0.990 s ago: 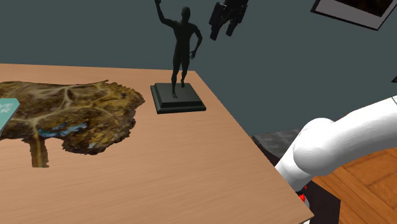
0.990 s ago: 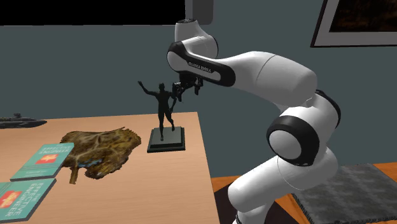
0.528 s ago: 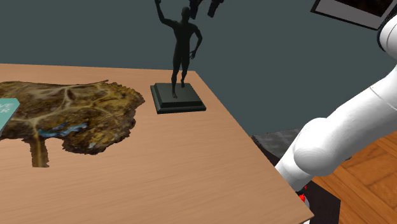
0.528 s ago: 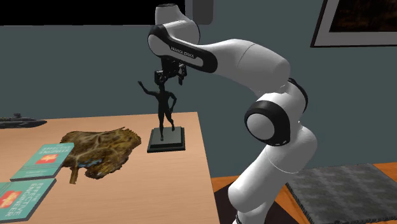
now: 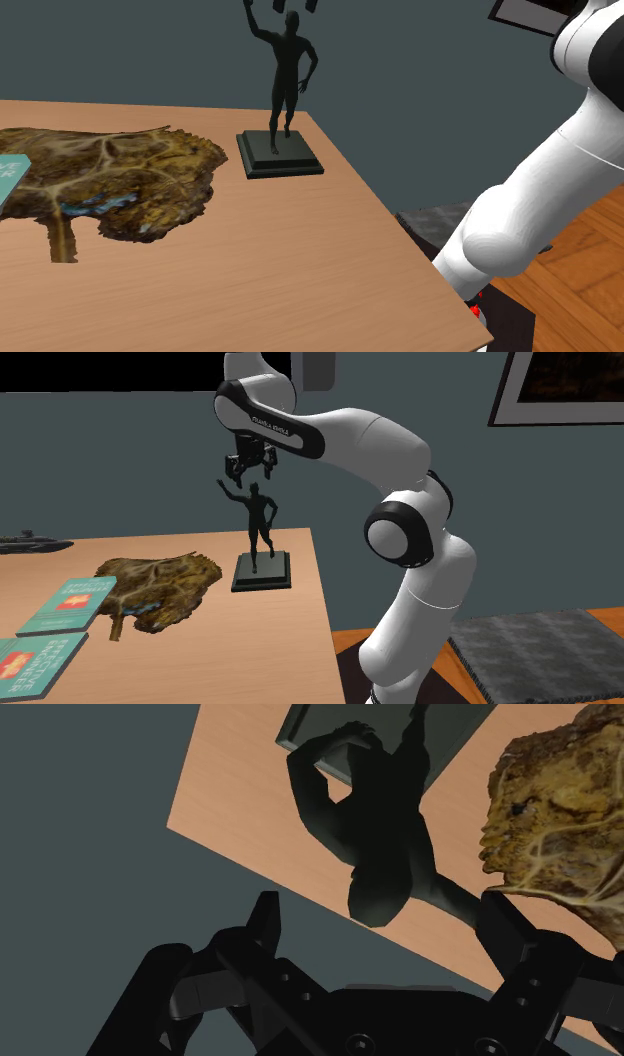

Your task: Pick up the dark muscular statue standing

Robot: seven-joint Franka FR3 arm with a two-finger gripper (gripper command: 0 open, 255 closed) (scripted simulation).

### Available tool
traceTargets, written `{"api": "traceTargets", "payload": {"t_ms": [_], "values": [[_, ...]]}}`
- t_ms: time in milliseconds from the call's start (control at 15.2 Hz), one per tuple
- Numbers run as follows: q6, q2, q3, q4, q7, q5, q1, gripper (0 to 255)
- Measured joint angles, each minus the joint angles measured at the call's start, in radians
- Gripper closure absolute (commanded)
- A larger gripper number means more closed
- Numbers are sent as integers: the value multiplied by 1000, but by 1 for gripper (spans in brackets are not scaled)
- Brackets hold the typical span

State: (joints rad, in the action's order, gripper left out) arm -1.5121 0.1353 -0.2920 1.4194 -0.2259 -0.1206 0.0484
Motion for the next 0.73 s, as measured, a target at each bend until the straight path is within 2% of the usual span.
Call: {"api": "traceTargets", "payload": {"t_ms": [264, 330, 726], "values": [[-58, 31, 7, 87, 0, 10, -1, 0], [-64, 32, 6, 94, -1, 10, -1, 255], [-69, 32, 6, 97, -2, 10, -1, 255]]}}
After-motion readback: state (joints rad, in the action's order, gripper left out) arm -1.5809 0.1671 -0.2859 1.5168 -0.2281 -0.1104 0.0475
